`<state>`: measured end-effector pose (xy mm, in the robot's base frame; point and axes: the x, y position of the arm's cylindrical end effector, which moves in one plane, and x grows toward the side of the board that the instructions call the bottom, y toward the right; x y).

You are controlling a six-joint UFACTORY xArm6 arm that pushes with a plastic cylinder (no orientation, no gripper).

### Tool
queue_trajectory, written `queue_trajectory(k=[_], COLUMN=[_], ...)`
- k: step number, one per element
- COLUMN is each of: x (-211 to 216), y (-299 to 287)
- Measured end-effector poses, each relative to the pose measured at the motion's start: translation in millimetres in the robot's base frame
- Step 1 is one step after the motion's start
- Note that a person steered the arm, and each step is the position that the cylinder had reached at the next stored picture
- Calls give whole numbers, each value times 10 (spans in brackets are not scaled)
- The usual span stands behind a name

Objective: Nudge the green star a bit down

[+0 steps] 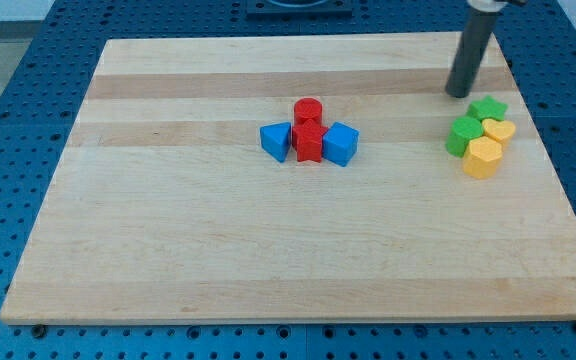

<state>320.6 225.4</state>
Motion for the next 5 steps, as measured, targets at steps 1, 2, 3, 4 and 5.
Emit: queue_trajectory(k=[1, 2, 3, 4, 5], x=[3, 139, 279, 355, 466], y=[208, 305, 297, 231, 107])
